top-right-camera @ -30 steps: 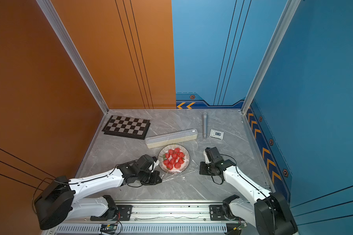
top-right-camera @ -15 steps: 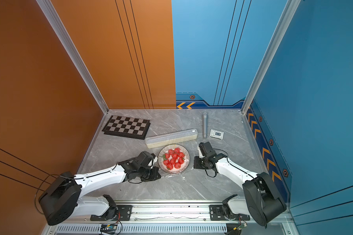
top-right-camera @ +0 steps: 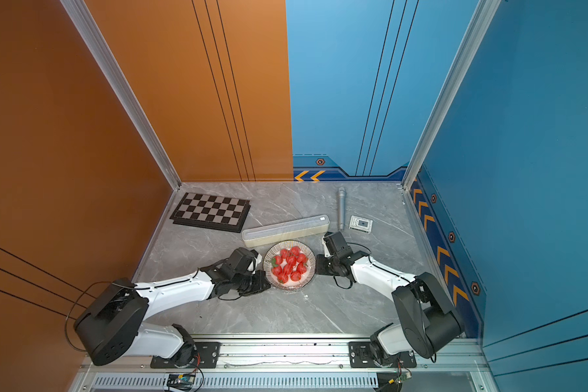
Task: Wrap the plate with plastic wrap
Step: Cover the plate with plastic wrap.
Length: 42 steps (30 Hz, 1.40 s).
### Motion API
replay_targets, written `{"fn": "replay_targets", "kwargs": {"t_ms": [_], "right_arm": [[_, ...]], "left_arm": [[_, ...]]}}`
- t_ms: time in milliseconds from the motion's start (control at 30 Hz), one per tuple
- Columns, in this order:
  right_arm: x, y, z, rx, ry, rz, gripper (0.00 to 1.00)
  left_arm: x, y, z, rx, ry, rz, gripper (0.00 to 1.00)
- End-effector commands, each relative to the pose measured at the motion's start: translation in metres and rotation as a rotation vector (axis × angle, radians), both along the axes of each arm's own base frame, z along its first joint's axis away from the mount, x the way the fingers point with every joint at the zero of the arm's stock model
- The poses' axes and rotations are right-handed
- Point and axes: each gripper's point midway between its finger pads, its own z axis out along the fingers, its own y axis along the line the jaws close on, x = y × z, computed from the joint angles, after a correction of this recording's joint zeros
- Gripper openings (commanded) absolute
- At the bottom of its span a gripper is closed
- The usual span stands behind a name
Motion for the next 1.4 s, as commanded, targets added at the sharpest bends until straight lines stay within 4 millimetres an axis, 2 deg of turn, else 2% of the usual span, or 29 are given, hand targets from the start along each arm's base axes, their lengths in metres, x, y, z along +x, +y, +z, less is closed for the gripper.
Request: {"fn": "replay_targets", "kwargs": {"t_ms": [0,100,167,300,367,500,600,667,767,867,1033,1367], "right_arm": [[0.009,0.005,0.003,0.017,-0.016,-0.014,0.00],[0.010,0.003,-0.002,0.012,-0.002,-0.020,0.02],[0.012,-0.003,-0.002,0.008,-0.004,-0.036,0.15],[0.015,-0.025,0.008,-0.006,-0.031,-0.087,0.36],[0.013,-0.036,0.012,-0.017,-0.033,-0.104,0.48],[0.008,-0.047,0.025,0.022,-0.032,-0.138,0.62],[0.002,-0.038,0.042,0.116,-0.039,-0.147,0.83],[-0.003,-0.028,0.049,0.200,-0.019,-0.164,1.00],[-0.009,-0.017,0.041,0.313,0.035,-0.216,1.00],[-0.012,-0.004,0.028,0.351,0.082,-0.229,1.00],[-0.008,0.025,0.024,0.365,0.097,-0.186,1.00],[0.008,0.055,0.018,0.337,0.100,-0.139,1.00]], "left_arm": [[0.007,0.008,-0.005,0.023,-0.009,0.047,0.02],[0.011,0.015,-0.006,0.033,-0.014,0.073,0.05],[0.014,0.020,-0.005,0.040,-0.018,0.095,0.10],[0.013,0.036,-0.002,0.070,-0.026,0.133,0.16],[0.013,0.046,0.001,0.091,-0.036,0.147,0.24],[0.009,0.061,0.010,0.107,-0.039,0.169,0.32],[0.014,0.060,0.030,0.044,-0.078,0.187,0.46],[0.022,0.056,0.049,0.006,-0.123,0.189,0.63],[0.034,0.050,0.066,-0.059,-0.155,0.213,0.79],[0.045,0.045,0.067,-0.129,-0.142,0.244,0.84],[0.058,0.036,0.056,-0.160,-0.105,0.240,0.85],[0.073,0.011,0.038,-0.156,-0.053,0.167,0.84]]}}
